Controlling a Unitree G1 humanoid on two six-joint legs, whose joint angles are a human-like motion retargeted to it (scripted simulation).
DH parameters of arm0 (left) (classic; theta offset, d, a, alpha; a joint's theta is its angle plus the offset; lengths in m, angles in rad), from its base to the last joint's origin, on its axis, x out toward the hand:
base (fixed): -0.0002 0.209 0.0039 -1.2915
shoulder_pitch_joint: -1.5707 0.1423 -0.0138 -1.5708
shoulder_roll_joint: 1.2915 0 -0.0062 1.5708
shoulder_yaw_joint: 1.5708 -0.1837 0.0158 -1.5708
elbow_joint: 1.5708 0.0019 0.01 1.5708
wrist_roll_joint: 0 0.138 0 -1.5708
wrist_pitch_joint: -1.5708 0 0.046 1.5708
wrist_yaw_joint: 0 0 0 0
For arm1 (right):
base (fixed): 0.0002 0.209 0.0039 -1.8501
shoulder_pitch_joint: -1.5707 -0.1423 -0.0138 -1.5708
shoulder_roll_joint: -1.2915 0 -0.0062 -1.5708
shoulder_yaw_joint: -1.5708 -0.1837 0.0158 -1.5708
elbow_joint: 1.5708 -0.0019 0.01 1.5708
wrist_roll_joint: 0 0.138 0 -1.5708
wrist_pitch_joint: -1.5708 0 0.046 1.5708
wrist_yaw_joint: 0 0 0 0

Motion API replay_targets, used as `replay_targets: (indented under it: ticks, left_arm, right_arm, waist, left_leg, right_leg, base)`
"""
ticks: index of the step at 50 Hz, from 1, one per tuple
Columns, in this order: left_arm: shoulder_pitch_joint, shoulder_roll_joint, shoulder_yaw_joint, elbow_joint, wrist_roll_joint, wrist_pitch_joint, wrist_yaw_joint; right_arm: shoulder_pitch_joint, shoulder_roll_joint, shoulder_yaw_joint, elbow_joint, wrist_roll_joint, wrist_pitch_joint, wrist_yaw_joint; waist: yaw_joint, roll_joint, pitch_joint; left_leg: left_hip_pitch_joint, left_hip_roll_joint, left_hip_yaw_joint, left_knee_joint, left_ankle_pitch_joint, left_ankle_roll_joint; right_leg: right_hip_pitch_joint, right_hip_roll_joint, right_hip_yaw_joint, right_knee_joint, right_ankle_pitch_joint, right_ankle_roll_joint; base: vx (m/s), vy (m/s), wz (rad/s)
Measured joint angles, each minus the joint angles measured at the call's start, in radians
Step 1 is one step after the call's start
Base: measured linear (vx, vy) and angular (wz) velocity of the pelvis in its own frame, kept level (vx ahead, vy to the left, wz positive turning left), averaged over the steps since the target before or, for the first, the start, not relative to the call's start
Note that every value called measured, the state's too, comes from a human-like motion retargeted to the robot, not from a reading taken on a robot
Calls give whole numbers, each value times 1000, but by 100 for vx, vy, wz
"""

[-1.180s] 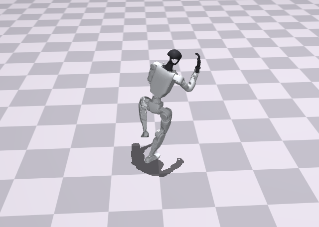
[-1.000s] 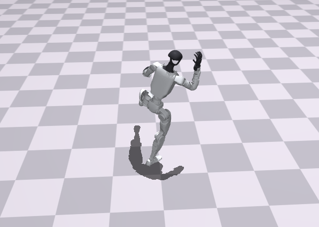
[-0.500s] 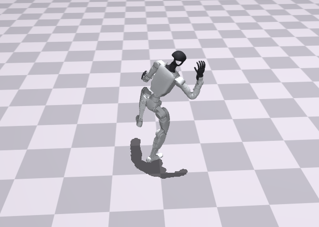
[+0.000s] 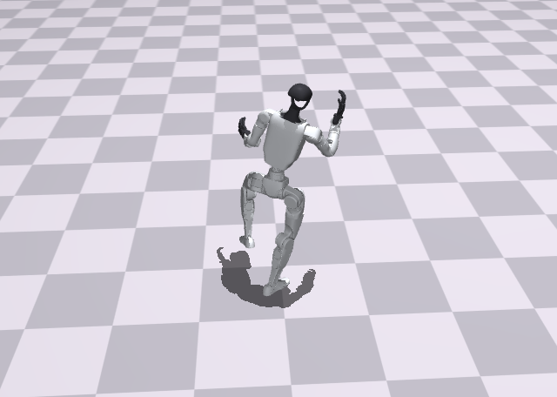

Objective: Kungfu

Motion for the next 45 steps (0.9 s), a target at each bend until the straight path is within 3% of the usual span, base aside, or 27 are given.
replay_targets:
  ticks: [5, 7, 8, 10, 12, 14, 15, 17, 20, 21, 23, 25, 28, 31, 33, 37, 41, 43, 45]
  left_arm:
    - [-65, 121, 48, -156, 40, 54, 75]
    - [-110, 184, 58, -196, 59, 86, 133]
    - [-139, 212, 59, -210, 70, 102, 165]
    - [-210, 272, 50, -218, 114, 126, 224]
    - [-283, 318, 40, -199, 161, 143, 250]
    - [-357, 342, 18, -174, 176, 159, 267]
    - [-393, 349, 2, -165, 174, 163, 274]
    - [-480, 365, -26, -124, 173, 148, 275]
    - [-558, 356, 3, -110, 145, 140, 290]
    - [-572, 363, -3, -120, 141, 131, 303]
    - [-601, 386, -28, -134, 137, 123, 330]
    - [-635, 417, -37, -134, 126, 137, 339]
    - [-714, 446, -56, -120, 91, 149, 307]
    - [-798, 415, -113, -88, 79, 165, 251]
    - [-837, 351, -158, -54, 98, 191, 216]
    - [-812, 159, -231, 37, 154, 245, 91]
    - [-677, -109, -227, 336, 262, 217, -95]
    - [-601, -210, -273, 594, 298, 219, -189]
    - [-532, -265, -382, 809, 257, 264, -351]
  right_arm:
    - [-123, 124, 84, 320, -56, 26, 156]
    - [-192, 169, 115, 480, -113, 52, 179]
    - [-222, 191, 127, 548, -132, 64, 193]
    - [-285, 230, 142, 683, -145, 77, 241]
    - [-323, 280, 138, 779, -135, 102, 286]
    - [-352, 317, 129, 833, -119, 117, 281]
    - [-364, 328, 121, 849, -116, 114, 270]
    - [-380, 345, 96, 861, -148, 79, 217]
    - [-432, 361, 130, 872, -170, 48, 108]
    - [-442, 366, 126, 867, -172, 53, 91]
    - [-453, 372, 110, 843, -165, 67, 75]
    - [-461, 374, 110, 806, -140, 80, 80]
    - [-480, 351, 121, 755, -118, 111, 88]
    - [-452, 309, 99, 718, -130, 145, 74]
    - [-395, 267, 79, 692, -140, 165, 78]
    - [-214, 211, 16, 684, -217, 227, 155]
    - [62, 284, -81, 811, -442, 363, 234]
    - [199, 342, -86, 956, -535, 450, 239]
    - [309, 389, -70, 1170, -617, 545, 243]
  waist:
    - [51, -38, -10]
    - [73, -52, -7]
    - [79, -62, -11]
    - [51, -73, -35]
    - [38, -83, -62]
    - [30, -112, -98]
    - [24, -126, -120]
    - [10, -151, -137]
    - [92, -184, -113]
    - [103, -176, -106]
    - [92, -147, -108]
    - [68, -105, -121]
    - [2, -26, -120]
    - [-36, 9, -135]
    - [-57, -10, -138]
    - [-86, -93, -124]
    - [-194, -170, -68]
    - [-276, -201, -21]
    - [-373, -209, 46]
  left_leg:
    - [178, -122, 53, -561, 202, -87]
    - [243, -171, 37, -755, 217, -116]
    - [258, -197, 46, -811, 165, -94]
    - [258, -237, 119, -827, 37, 44]
    - [313, -256, 221, -811, 51, 62]
    - [373, -309, 297, -799, -75, 100]
    - [403, -322, 406, -804, -90, 135]
    - [329, -415, 189, -758, -129, 142]
    - [335, -440, 205, -731, -162, 153]
    - [365, -452, 200, -749, -171, 153]
    - [397, -480, 141, -770, -188, 152]
    - [377, -462, 58, -773, -175, 138]
    - [347, -411, -87, -766, -157, 76]
    - [364, -408, -149, -763, -183, 26]
    - [427, -462, -164, -776, -215, -3]
    - [535, -564, -223, -794, -248, -19]
    - [672, -666, -288, -859, -242, -3]
    - [763, -706, -316, -904, -243, 0]
    - [852, -718, -349, -952, -245, -6]
  right_leg:
    - [115, -11, -64, -42, -19, 59]
    - [163, -17, -81, -52, -35, 86]
    - [183, -28, -100, -58, -43, 102]
    - [218, -30, -177, -76, -55, 136]
    - [249, -25, -206, -75, -65, 174]
    - [279, -44, -237, -80, -53, 228]
    - [293, -52, -259, -85, -35, 259]
    - [323, -61, -294, -80, 66, 328]
    - [326, -150, -211, 3, 259, 404]
    - [321, -152, -175, 40, 315, 401]
    - [306, -110, -86, 108, 416, 415]
    - [266, 2, 32, 175, 422, 462]
    - [196, 164, 24, 344, 403, 462]
    - [175, 167, -74, 491, 374, 462]
    - [195, 133, -86, 544, 326, 462]
    - [146, 157, 37, 480, 198, 414]
    - [14, 77, 139, 251, 148, 298]
    - [-51, 5, 149, 85, 188, 206]
    - [-126, -49, 128, -58, 306, 121]
  base:
    - [36, 19, 125]
    - [38, 24, 133]
    - [41, 23, 185]
    - [62, 33, 243]
    - [81, 35, 211]
    - [75, 26, 188]
    - [89, 25, 207]
    - [98, 31, 170]
    - [62, 37, 26]
    - [53, 31, 52]
    - [62, 20, 137]
    - [66, 8, 151]
    - [36, -11, 173]
    - [53, 7, 204]
    - [63, 18, 218]
    - [43, -6, 155]
    - [23, -13, 129]
    - [15, -3, 124]
    - [3, 0, 111]
